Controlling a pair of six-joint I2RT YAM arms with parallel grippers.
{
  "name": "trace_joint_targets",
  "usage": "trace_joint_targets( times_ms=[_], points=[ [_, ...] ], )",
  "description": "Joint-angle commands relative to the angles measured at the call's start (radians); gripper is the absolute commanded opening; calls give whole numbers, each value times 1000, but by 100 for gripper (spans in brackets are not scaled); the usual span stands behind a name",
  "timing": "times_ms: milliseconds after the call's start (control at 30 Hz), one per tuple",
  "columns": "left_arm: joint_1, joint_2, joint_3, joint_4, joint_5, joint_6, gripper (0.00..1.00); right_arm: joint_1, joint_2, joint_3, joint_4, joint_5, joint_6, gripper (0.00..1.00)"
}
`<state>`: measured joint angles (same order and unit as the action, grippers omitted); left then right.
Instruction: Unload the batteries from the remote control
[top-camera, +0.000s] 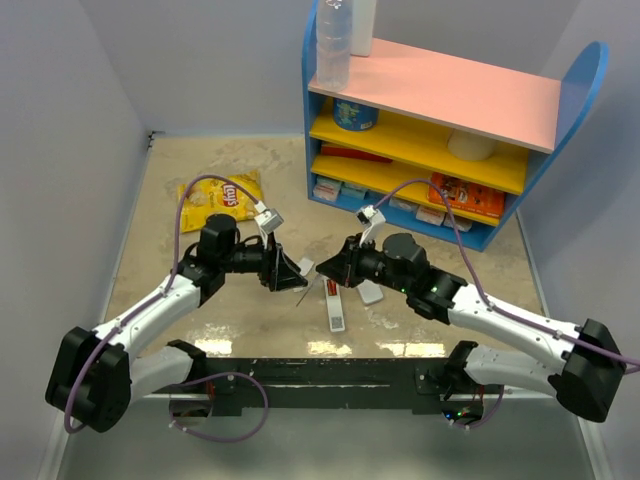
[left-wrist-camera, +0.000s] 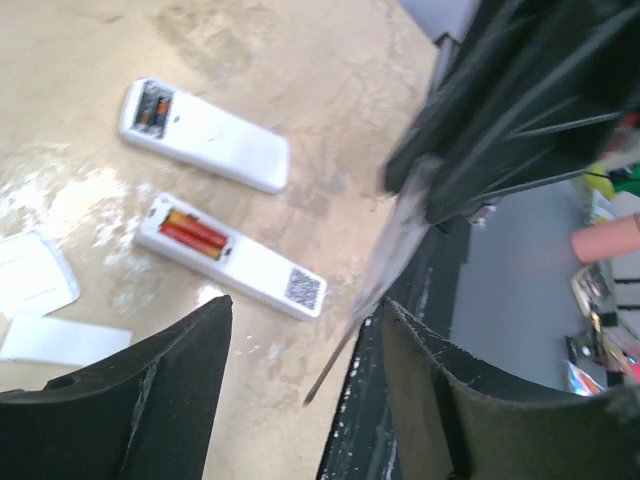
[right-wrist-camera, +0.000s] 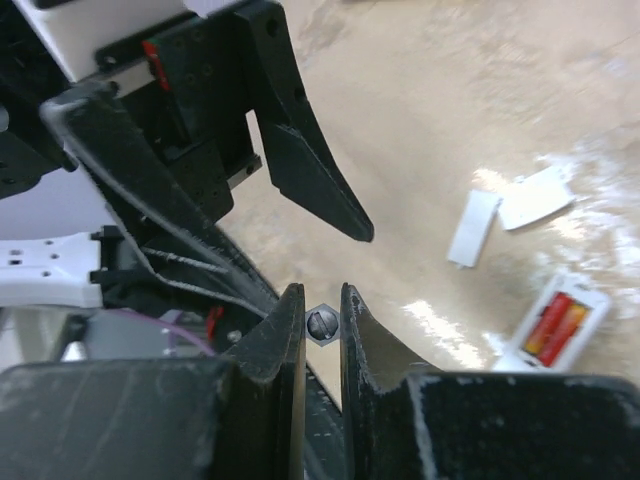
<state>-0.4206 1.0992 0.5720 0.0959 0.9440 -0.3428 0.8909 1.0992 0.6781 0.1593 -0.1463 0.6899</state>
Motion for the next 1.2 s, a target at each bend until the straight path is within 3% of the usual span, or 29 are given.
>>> trace_joint_targets(
  times_ms=[0, 333, 600, 1167],
  points=[
    [-3, 48, 49, -94, -168, 57, 66, 2, -91, -3, -90, 145, -174, 0],
    [-47, 264, 164, -118, -361, -27, 63, 2, -114, -20, -106, 304, -446, 0],
    [-99, 424, 196, 5, -395, -108, 56, 2, -56, -20, -75, 292, -509, 0],
    [-165, 557, 190, 130, -376, -170, 46, 0, -2, -51, -21, 248, -540, 0]
  ],
)
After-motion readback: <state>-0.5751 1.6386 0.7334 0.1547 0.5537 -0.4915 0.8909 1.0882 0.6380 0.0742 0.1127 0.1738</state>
